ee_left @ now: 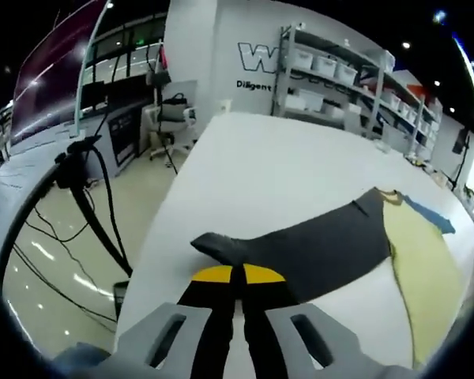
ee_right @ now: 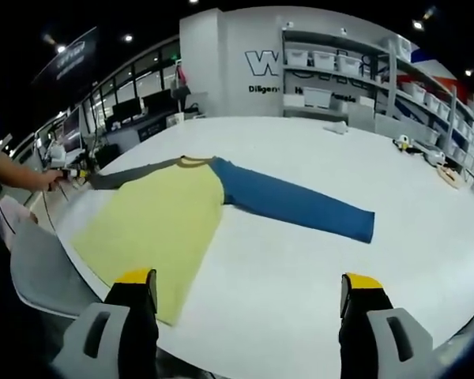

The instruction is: Fold the garment on the visible template until the final outline fits inside the template.

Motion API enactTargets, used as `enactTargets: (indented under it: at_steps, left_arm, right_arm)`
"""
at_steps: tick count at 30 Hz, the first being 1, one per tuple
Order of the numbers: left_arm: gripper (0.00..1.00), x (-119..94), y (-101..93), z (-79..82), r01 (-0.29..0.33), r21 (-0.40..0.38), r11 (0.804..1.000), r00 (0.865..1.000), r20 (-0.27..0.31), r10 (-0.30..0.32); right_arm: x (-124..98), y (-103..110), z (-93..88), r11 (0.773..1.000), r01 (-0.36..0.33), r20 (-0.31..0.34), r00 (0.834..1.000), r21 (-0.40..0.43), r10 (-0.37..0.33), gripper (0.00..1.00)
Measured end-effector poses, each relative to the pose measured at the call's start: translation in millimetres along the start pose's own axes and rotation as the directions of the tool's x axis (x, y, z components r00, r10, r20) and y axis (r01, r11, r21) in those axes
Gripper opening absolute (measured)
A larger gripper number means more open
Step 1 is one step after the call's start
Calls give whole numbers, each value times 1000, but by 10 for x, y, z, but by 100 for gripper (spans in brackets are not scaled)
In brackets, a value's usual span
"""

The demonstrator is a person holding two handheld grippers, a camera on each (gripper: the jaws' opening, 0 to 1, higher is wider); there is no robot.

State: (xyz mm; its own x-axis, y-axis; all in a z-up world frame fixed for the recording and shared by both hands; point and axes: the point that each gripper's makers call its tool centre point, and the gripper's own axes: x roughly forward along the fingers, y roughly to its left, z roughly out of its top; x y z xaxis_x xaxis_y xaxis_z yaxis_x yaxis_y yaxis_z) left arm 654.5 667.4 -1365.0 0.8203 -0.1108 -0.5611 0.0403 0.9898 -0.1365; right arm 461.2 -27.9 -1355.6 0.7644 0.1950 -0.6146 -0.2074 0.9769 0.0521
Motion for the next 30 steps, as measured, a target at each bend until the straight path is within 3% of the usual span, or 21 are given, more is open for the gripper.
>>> enactTargets:
  at_steps: [10,16,20,23,30]
  left_arm:
    - [0,-59,-399,414,118,-13,993,991,67,-116]
    - [0,-133,-667,587,172,-4,985,983,67,-172]
    - [0,-220,-884,710,209,23,978,974,81,-210]
    - [0,-316,-1089,856,254,5,967,961,107,-253]
    - [0,-470,-1472,1082,324,48,945,938,117,-327]
  right_arm:
    - [73,11,102,1000,-25,33,999,-5,25,96]
    - [94,76,159,997,-65,65,996,-31,67,98]
    - [81,172,198,992,-102,77,991,-77,108,99]
    - [72,260,251,982,-141,96,983,-128,153,98]
    - [58,378,330,962,-191,117,969,-196,216,99]
